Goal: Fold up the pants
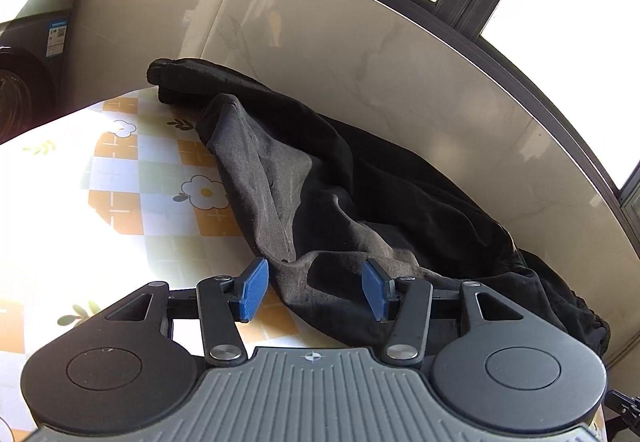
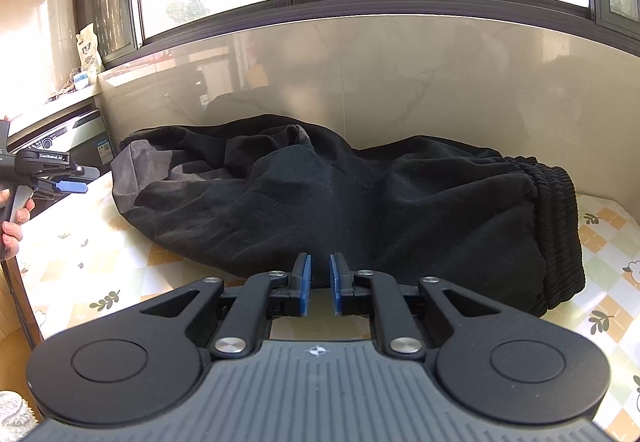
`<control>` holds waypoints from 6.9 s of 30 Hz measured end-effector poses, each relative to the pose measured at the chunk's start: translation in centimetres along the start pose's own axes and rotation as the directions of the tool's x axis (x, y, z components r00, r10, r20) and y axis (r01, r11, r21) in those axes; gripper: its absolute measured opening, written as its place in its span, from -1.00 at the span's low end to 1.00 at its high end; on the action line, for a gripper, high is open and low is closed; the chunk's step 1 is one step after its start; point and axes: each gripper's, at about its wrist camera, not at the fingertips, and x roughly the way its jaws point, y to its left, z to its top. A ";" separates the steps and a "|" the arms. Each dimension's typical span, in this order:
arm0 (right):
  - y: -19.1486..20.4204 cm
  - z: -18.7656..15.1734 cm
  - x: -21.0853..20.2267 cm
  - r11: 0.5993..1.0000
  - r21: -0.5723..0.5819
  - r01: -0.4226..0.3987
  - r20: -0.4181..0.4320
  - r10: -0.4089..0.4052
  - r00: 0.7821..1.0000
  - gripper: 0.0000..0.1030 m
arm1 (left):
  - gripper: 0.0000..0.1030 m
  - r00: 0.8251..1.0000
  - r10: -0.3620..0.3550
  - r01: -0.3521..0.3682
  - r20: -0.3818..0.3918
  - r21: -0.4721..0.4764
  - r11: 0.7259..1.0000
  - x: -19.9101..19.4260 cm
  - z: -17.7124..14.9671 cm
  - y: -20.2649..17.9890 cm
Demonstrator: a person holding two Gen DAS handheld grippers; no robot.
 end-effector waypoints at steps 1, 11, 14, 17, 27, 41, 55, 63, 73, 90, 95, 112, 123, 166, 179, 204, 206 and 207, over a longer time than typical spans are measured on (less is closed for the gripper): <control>0.1 -0.2 0.2 1.000 0.009 -0.001 -0.003 0.001 1.000 -0.70 | 0.09 1.000 0.006 -0.006 0.000 -0.010 1.000 0.3 0.2 0.2; -1.2 -1.9 0.1 0.990 0.106 0.088 0.033 -0.092 0.995 -0.24 | 0.33 0.996 0.091 -0.090 0.006 -0.065 0.994 5.0 2.1 1.9; -1.7 -2.0 -0.1 0.986 0.126 0.108 0.044 -0.114 0.992 -0.04 | 0.35 0.993 0.114 -0.114 -0.013 -0.072 0.991 6.9 2.6 2.0; -1.8 -2.4 -0.1 0.985 0.139 0.103 0.039 -0.109 0.993 0.03 | 0.35 0.989 0.141 -0.144 -0.033 -0.114 0.983 8.7 2.6 2.4; -2.5 -3.5 1.0 0.972 0.232 0.041 0.040 -0.052 0.998 0.23 | -0.65 0.991 0.123 -0.129 -0.060 -0.119 0.984 11.2 2.6 1.8; -3.0 -3.0 3.4 0.939 0.344 -0.028 0.068 0.004 0.998 0.57 | -0.91 0.983 0.012 -0.019 0.184 0.035 0.999 -1.5 0.7 -0.2; -6.3 -2.8 2.3 0.874 0.478 -0.084 0.187 -0.008 0.982 -0.75 | -0.91 0.947 -0.064 0.054 0.316 0.041 0.998 -10.9 -4.1 -0.5; -6.1 2.5 -2.4 0.932 0.358 -0.066 0.392 -0.085 0.916 -0.79 | -0.90 0.894 -0.128 0.098 0.429 0.091 0.991 -12.9 -1.2 -3.6; -6.5 10.9 10.0 0.961 0.266 0.072 0.267 -0.145 0.953 -0.88 | -0.90 0.891 -0.004 -0.039 0.453 0.086 0.996 -3.7 6.4 -7.3; -5.9 5.3 8.0 0.970 0.244 -0.024 0.160 -0.015 0.987 0.08 | 0.34 0.998 -0.055 0.050 0.042 0.112 0.992 2.4 4.0 -6.7; -6.1 3.1 3.7 0.965 0.263 0.010 0.196 -0.063 0.979 0.18 | 0.51 0.993 -0.114 0.116 -0.021 0.104 0.988 0.4 2.0 -6.7; -10.8 -3.8 3.2 0.775 0.632 0.005 0.131 -0.114 0.985 0.52 | 0.51 0.978 -0.136 0.115 -0.157 -0.137 0.984 5.5 -1.5 -3.9; -11.3 -2.9 5.9 0.679 0.731 0.071 0.086 -0.195 0.977 0.42 | 0.56 0.980 -0.112 0.087 -0.164 -0.153 0.984 7.0 -1.6 -4.5; -6.5 -4.9 -13.3 0.789 0.458 0.408 0.115 -0.508 0.854 -0.01 | 0.08 0.986 -0.160 0.159 0.045 0.010 0.987 -4.3 -5.8 -7.6; -1.5 0.7 -4.2 0.953 0.131 0.273 0.182 -0.293 0.939 0.08 | 0.09 0.978 -0.196 0.189 0.076 0.087 0.978 -4.8 -4.3 -9.9; -4.0 -2.2 13.0 0.965 0.211 0.154 -0.105 -0.134 0.985 0.10 | 0.31 0.994 -0.097 0.079 0.039 0.327 0.942 1.7 -1.8 -14.0; -3.3 -2.4 13.1 0.969 0.176 0.172 -0.100 -0.156 0.983 0.10 | 0.31 0.995 -0.095 0.085 0.010 0.360 0.929 3.6 -2.4 -14.9; -3.0 -2.4 13.1 0.970 0.160 0.182 -0.100 -0.167 0.981 0.11 | 0.31 0.996 -0.093 0.086 0.000 0.380 0.921 4.4 -2.9 -15.3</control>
